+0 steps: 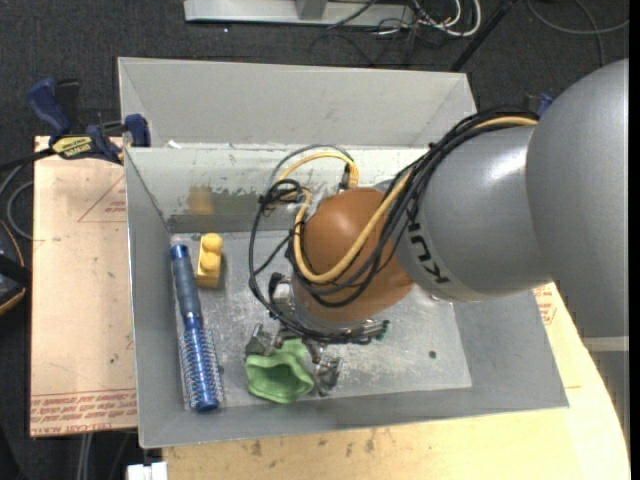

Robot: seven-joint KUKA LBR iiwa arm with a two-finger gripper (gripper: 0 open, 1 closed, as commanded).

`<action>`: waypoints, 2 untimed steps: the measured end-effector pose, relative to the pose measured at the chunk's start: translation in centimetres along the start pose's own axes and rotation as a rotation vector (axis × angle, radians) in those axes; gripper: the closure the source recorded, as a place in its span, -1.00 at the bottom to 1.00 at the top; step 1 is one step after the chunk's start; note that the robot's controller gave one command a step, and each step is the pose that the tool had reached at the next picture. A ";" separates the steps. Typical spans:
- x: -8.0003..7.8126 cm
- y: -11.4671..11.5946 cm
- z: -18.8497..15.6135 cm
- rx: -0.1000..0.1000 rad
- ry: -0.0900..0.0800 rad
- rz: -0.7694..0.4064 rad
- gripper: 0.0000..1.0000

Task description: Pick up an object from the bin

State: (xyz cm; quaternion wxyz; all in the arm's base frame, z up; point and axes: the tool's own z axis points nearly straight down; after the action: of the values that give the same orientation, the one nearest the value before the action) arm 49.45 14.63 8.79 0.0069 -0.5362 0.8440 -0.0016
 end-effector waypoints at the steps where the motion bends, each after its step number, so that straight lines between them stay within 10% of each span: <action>1: 0.0 0.0 0.0 0.000 0.000 0.000 -1.00; 2: 0.0 0.0 0.0 0.000 0.000 0.000 1.00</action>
Offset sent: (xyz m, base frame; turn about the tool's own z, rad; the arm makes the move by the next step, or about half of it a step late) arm 0.0000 0.0000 0.0000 0.0000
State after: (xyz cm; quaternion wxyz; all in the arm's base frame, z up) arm 49.45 14.64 8.79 0.0069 -0.5364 0.8439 -0.0016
